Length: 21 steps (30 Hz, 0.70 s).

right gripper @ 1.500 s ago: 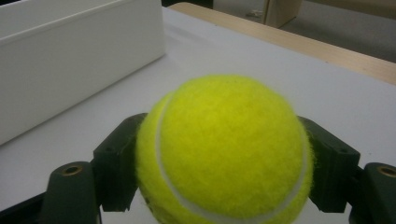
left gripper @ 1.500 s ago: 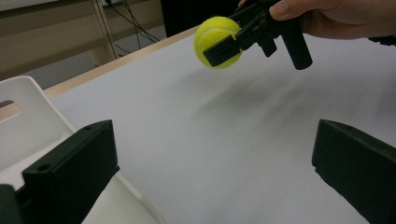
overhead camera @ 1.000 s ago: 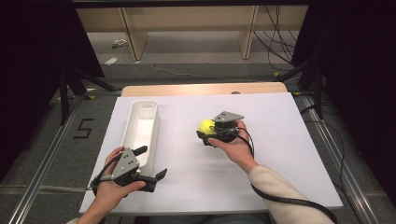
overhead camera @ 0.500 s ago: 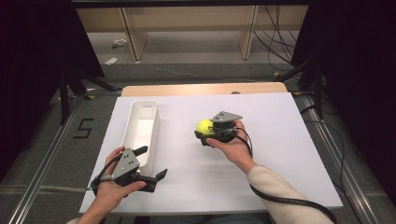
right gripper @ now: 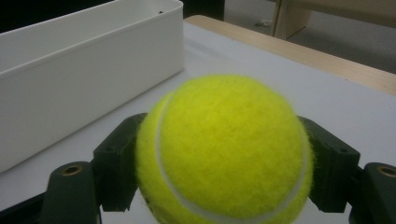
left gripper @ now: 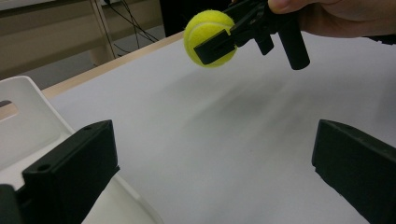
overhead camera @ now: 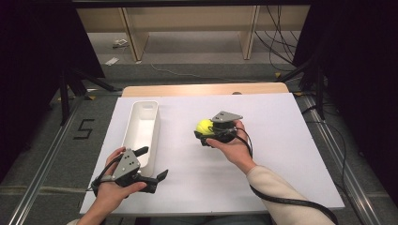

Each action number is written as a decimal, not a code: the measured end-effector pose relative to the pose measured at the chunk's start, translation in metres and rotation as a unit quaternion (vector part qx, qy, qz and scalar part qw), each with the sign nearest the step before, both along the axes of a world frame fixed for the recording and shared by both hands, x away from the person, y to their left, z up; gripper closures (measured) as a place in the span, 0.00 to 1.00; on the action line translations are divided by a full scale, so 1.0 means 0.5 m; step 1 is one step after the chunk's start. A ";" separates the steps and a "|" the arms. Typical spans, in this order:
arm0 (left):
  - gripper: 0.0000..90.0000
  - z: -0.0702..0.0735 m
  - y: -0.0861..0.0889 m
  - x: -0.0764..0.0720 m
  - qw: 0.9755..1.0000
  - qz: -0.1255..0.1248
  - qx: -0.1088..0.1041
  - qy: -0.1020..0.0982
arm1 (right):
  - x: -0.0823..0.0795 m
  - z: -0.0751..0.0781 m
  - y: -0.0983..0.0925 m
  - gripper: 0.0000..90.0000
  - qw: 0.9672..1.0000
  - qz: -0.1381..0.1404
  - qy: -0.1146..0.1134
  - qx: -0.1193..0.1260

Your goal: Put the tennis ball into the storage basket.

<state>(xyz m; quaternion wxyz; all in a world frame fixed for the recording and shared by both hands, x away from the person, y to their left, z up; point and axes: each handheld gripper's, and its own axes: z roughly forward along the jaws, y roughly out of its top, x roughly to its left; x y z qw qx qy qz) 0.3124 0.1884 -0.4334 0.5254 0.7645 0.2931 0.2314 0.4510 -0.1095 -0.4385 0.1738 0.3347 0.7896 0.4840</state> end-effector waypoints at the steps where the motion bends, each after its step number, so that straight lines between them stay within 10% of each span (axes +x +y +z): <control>1: 0.00 0.000 0.000 0.000 1.000 0.000 0.000 0.000 | 0.000 0.000 0.001 0.29 1.000 -0.001 -0.001 0.000; 21: 0.00 0.001 0.001 0.000 1.000 0.000 0.000 -0.001 | 0.001 0.010 0.012 0.29 1.000 0.005 -0.005 0.008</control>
